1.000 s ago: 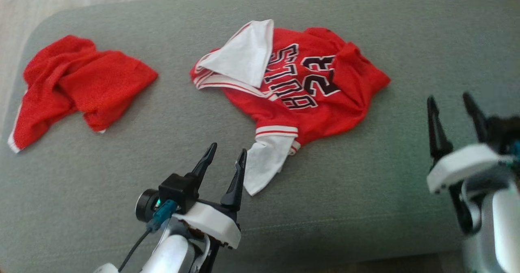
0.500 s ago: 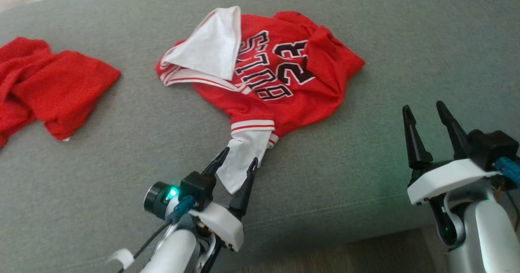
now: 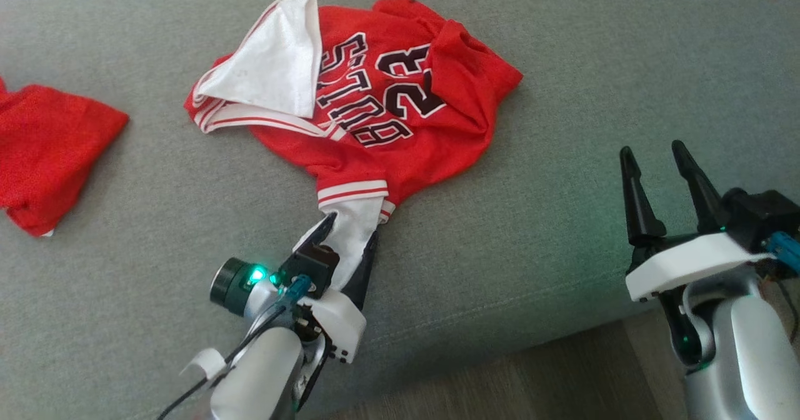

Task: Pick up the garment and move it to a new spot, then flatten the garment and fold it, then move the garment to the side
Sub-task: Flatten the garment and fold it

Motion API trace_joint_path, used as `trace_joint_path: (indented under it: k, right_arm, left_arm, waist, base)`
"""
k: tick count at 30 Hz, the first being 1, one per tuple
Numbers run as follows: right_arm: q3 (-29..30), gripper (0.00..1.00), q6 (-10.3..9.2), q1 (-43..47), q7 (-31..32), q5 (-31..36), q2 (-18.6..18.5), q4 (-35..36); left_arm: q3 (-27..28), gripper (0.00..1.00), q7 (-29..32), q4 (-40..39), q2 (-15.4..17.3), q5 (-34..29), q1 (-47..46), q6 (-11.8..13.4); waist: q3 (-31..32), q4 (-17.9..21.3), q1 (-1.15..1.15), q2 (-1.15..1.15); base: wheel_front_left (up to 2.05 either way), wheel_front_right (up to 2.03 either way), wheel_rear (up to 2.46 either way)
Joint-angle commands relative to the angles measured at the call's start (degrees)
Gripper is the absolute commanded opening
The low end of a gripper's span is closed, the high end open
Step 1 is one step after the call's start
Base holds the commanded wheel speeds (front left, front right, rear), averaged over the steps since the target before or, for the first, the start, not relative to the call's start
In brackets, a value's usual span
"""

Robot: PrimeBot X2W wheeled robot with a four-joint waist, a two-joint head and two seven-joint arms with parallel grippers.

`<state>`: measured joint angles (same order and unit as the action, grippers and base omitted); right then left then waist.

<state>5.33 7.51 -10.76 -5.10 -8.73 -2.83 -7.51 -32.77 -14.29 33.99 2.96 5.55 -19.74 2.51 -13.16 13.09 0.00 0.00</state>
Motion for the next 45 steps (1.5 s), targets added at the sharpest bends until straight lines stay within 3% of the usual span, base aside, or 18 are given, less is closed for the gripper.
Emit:
trace_joint_path:
  k: [1, 7, 8, 9, 22, 29, 33, 34, 35, 36, 41, 45]
  right_arm:
    - [-1.3, 1.00, -0.02, -2.0, -0.7, -0.4, -0.1, 2.1]
    - [-1.6, 1.00, -0.02, -1.8, -0.8, -0.4, -0.1, 1.9]
    - [-1.6, 1.00, -0.02, -1.8, -0.8, -0.4, -0.1, 1.9]
    - [-1.7, 1.00, -0.02, -1.8, -0.8, -0.4, -0.1, 1.8]
    - [-1.9, 1.00, -0.02, -1.2, -0.1, 0.2, -0.1, -0.6]
    - [-2.2, 1.00, -0.02, -1.1, 0.5, 0.0, -0.1, -2.2]
    - [-2.6, 1.00, -0.02, -1.1, 0.9, -0.1, 0.0, -3.2]
    - [-2.8, 1.00, -0.02, -1.2, 1.0, -0.2, 0.0, -3.5]
    - [-3.1, 1.00, -0.02, -1.3, 1.0, -0.4, 0.0, -3.8]
    - [-3.3, 1.00, -0.02, -1.4, 1.1, -0.8, 0.0, -4.1]
    - [-4.1, 1.00, -0.02, -1.8, 0.9, -2.6, 0.0, -6.4]
    - [-5.4, 1.00, -0.02, -2.1, 0.0, -4.5, 0.0, -8.8]
  left_arm:
    - [1.0, 1.00, -0.7, -0.3, 0.2, -0.4, -2.5, 0.0]
    - [0.8, 1.00, -0.7, 2.3, 0.1, -0.4, -3.6, 1.2]
    - [1.0, 0.19, -0.7, 2.6, 0.1, -0.2, -3.8, 1.4]
    - [1.3, 0.00, -0.7, 2.8, 0.1, 0.0, -3.9, 1.6]
    - [12.7, 0.00, -0.7, -8.9, 0.4, 9.5, 1.8, 0.7]
    - [19.4, 0.00, -0.7, -9.1, 2.2, 11.6, 4.3, 3.2]
    - [19.8, 0.00, -0.5, -6.2, 2.8, 11.2, 5.4, 3.3]
    - [19.1, 0.18, -0.3, -5.1, 2.8, 11.0, 5.4, 2.9]
    - [18.8, 0.73, -0.3, -4.4, 2.7, 10.9, 5.3, 2.8]
    - [18.5, 1.00, -0.4, -3.8, 2.5, 10.7, 5.1, 2.8]
    - [17.2, 1.00, -0.6, -4.1, 1.4, 10.6, 4.2, 2.4]
    - [16.4, 1.00, -0.7, -12.0, 0.6, 10.0, 5.2, 1.3]
  waist:
    - [-0.5, 0.6, 0.00, 0.00]
    - [-0.9, 0.9, 0.00, 0.00]
    - [-0.9, 0.8, 0.00, 0.00]
    - [-0.9, 0.7, 0.00, 0.00]
    - [4.1, -6.7, 0.00, 0.00]
    - [5.5, -9.9, 0.00, 0.00]
    - [5.5, -10.7, 0.00, 0.00]
    - [5.4, -10.9, 0.00, 0.00]
    - [5.3, -11.0, 0.00, 0.00]
    - [5.2, -11.1, 0.00, 0.00]
    - [5.0, -12.3, 0.00, 0.00]
    - [5.3, -13.8, 0.00, 0.00]
  base:
    - [0.00, 0.00, 0.00]
    - [0.00, 0.00, 0.00]
    - [0.00, 0.00, 0.00]
    - [0.00, 0.00, 0.00]
    - [0.00, 0.00, 0.00]
    - [0.00, 0.00, 0.00]
    - [0.00, 0.00, 0.00]
    - [0.00, 0.00, 0.00]
    - [0.00, 0.00, 0.00]
    - [0.00, 0.00, 0.00]
    - [0.00, 0.00, 0.00]
    - [0.00, 0.00, 0.00]
